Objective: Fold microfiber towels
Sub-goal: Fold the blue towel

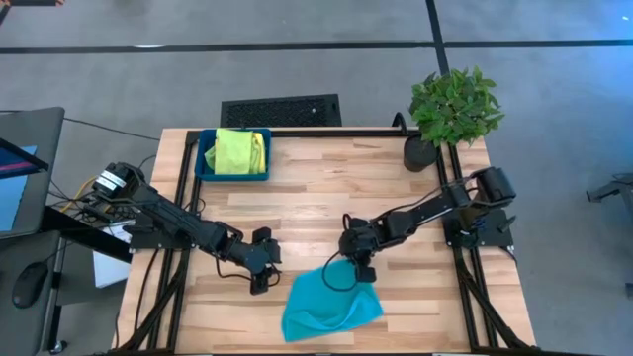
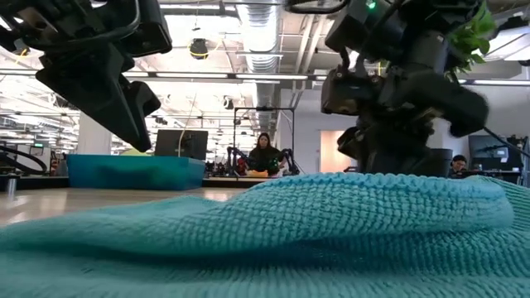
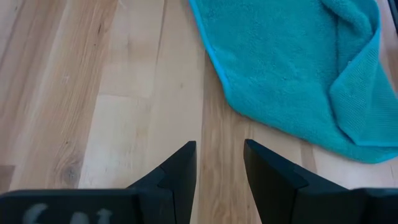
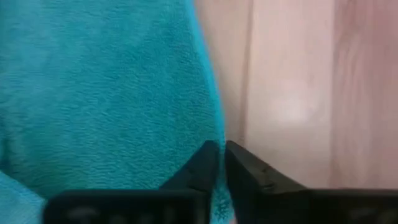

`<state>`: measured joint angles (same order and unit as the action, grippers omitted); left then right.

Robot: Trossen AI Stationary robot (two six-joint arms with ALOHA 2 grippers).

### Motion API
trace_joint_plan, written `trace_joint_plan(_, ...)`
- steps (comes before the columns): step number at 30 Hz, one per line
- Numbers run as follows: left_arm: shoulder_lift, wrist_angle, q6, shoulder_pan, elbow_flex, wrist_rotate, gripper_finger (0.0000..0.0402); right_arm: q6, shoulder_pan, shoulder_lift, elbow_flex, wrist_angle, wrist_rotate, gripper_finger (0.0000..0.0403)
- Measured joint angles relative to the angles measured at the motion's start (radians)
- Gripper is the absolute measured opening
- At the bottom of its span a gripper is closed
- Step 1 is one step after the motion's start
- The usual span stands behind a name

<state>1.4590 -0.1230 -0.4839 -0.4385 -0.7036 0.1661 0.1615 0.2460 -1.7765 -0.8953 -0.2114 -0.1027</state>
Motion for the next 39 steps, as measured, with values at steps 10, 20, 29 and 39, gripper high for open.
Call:
trace_joint_plan(10,0.000,0.031,0.069,0.073,0.000,0.003,0.0125,-0.041,-0.006,0.120,-0.025,-0.057,0.087,0.0011)
trace_joint_plan(20,0.016,0.287,0.256,0.221,0.000,-0.089,0.0126,-0.194,-0.006,0.192,-0.115,-0.094,0.110,0.0004)
trace_joint_plan(29,0.143,0.433,0.288,0.248,-0.006,-0.215,0.0125,-0.257,-0.006,0.193,-0.191,-0.179,0.190,0.0006)
trace_joint_plan(39,0.291,0.481,0.349,0.260,-0.091,-0.420,0.0125,-0.241,-0.006,0.193,-0.197,-0.203,0.191,0.0008)
